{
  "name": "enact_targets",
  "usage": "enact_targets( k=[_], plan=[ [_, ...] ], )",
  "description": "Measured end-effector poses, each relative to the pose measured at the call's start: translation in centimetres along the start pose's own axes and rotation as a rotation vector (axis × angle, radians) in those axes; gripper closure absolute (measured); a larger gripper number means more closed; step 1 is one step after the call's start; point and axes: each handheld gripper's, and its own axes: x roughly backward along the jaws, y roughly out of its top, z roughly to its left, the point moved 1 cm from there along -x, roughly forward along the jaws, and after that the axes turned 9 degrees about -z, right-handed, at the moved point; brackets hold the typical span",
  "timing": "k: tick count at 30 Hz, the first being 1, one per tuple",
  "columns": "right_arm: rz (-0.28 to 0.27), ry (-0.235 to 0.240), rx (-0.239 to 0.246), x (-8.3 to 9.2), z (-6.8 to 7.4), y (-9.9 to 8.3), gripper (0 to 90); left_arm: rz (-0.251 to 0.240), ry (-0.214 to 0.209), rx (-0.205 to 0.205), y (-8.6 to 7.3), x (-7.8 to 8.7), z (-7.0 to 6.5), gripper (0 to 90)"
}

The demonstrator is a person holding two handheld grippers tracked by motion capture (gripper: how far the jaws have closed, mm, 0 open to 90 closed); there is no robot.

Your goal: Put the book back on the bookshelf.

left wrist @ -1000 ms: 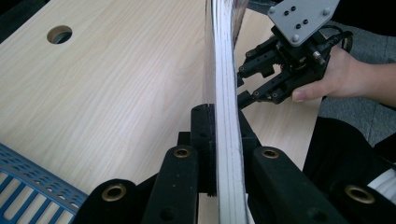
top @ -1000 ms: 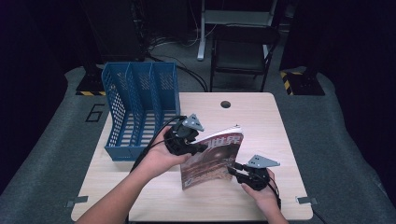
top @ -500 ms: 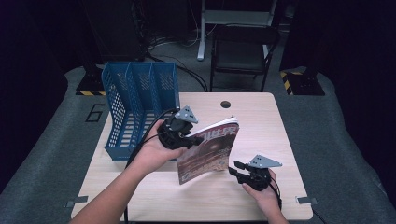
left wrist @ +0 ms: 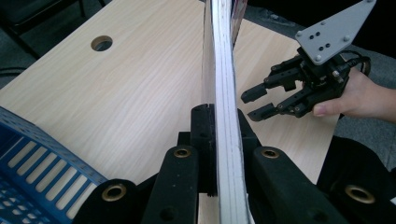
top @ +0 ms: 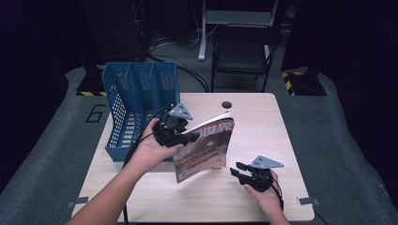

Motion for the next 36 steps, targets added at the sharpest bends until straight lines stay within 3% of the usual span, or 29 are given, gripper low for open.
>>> enact_targets(
  k=[18, 36],
  plan=[
    [0.012, -0.001, 0.004, 0.0, -0.3, -0.1, 59.5, -0.033, 0.031, 0.035, 0.0, 1.2, 1.5, 84.4],
    [0.002, -0.018, -0.014, 0.1, -0.3, -0.2, 57.2, -0.065, 0.041, 0.057, 2.7, 3.5, 1.8, 84.4]
  ],
)
